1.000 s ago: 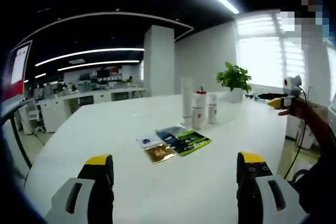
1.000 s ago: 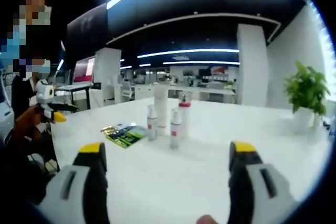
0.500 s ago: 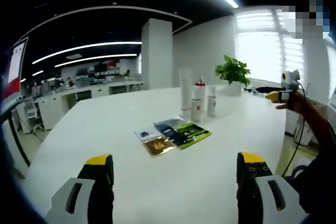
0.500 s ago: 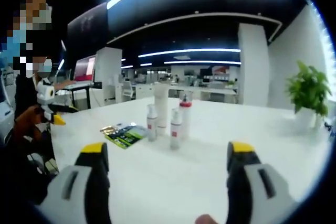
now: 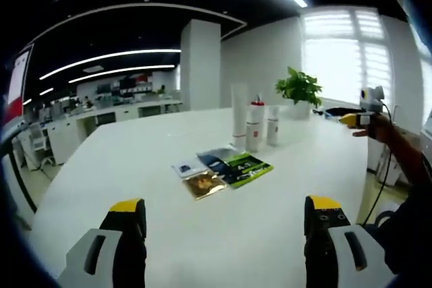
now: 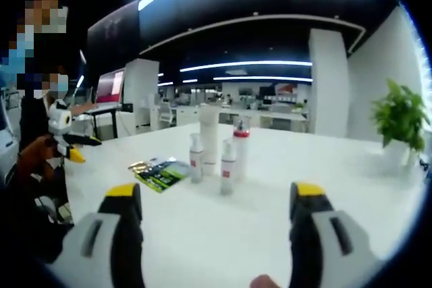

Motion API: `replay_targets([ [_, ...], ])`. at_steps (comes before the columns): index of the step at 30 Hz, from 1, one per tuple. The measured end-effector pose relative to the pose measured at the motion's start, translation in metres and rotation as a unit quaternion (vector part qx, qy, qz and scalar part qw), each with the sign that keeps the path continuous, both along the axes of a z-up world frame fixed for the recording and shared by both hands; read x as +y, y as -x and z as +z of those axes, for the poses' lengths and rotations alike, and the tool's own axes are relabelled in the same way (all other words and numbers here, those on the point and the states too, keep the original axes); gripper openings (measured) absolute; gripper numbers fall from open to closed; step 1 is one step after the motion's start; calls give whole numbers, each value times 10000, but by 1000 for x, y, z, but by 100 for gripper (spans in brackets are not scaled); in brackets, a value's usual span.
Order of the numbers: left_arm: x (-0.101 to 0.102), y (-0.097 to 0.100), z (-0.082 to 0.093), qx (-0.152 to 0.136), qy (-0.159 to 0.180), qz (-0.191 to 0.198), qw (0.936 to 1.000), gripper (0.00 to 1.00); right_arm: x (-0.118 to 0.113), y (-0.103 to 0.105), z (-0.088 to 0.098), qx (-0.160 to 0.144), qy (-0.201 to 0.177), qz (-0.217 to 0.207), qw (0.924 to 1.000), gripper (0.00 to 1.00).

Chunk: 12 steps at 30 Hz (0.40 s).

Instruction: Arrange the skincare products in the storage area until every visible bottle or jar stands upright without overlapping.

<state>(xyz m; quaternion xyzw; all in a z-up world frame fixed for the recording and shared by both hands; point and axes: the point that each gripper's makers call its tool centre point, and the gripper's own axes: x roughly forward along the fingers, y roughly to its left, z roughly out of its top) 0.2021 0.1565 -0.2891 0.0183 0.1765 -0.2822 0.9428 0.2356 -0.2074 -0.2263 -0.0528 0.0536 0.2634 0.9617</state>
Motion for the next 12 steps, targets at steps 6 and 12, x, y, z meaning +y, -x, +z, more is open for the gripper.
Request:
replay_targets([
  [6,1,-2,-3,41,9,6,10000,99,0,-2,-1,13,-10,-5,10000,90],
  [12,-1,-1,-12,173,-15,-39,9998,99,-2,-3,-10,144,5,-34,9999,88],
])
